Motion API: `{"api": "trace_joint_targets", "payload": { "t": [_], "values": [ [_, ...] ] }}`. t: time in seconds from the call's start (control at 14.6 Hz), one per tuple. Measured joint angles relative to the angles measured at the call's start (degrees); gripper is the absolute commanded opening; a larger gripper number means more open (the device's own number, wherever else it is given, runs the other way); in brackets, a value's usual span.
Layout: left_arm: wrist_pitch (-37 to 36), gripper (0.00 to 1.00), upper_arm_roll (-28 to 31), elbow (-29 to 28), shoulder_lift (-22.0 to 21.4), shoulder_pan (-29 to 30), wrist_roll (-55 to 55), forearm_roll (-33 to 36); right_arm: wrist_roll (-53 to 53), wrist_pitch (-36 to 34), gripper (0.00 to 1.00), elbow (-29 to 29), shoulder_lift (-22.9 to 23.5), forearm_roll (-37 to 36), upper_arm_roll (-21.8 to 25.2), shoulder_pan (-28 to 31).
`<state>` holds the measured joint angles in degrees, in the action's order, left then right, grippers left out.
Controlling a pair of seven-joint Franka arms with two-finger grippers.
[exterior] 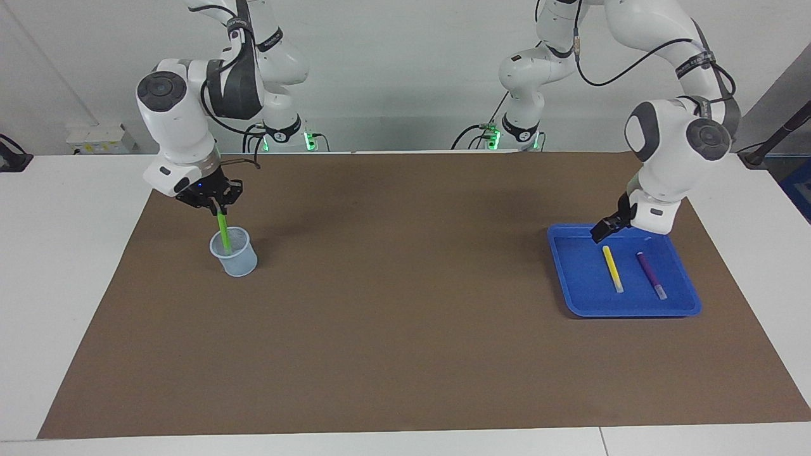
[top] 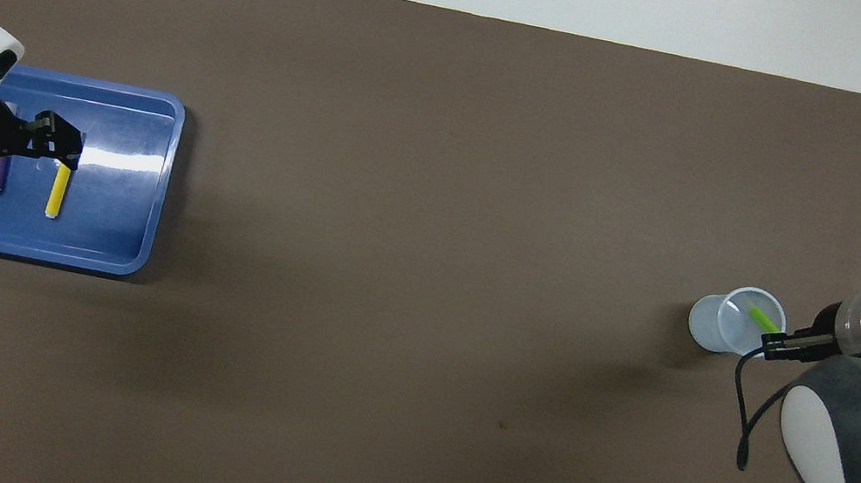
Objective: Right arm passes pens to left for tray arrangement
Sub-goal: 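Grasp the green pen in the cup with the right gripper, then lift the green pen toward the left gripper while the left gripper approaches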
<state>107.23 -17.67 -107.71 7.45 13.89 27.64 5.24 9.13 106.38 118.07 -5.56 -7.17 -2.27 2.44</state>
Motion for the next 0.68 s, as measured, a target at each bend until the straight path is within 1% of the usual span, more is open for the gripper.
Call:
{"api": "trace_joint_targets", "payload": {
  "t": [0.27, 0.34, 0.48, 0.68],
  "values": [
    [-2.83, 1.00, -0.34, 0.03, -2.36, -7.37, 10.43, -0.22, 1.36, -8.47, 0.00, -6.26, -1.37, 4.04, -0.20, -0.01],
    [-3.06, 1.00, -0.39, 0.09, -2.90, -8.87, 13.62, -1.30, 1.76, -10.08, 0.00, -7.31, -1.90, 5.69, -0.23, -0.02],
    [-3.16, 1.00, -0.67, 0.36, -3.85, -10.78, 20.16, -6.20, 2.87, -12.69, 0.00, -8.33, -3.12, 10.31, -0.24, -0.03],
    [-3.40, 1.00, -1.64, 0.51, -5.40, -11.33, 26.16, -13.26, 3.92, -15.30, 0.00, -8.54, -4.79, 18.76, -0.29, -0.06]
  ]
}}
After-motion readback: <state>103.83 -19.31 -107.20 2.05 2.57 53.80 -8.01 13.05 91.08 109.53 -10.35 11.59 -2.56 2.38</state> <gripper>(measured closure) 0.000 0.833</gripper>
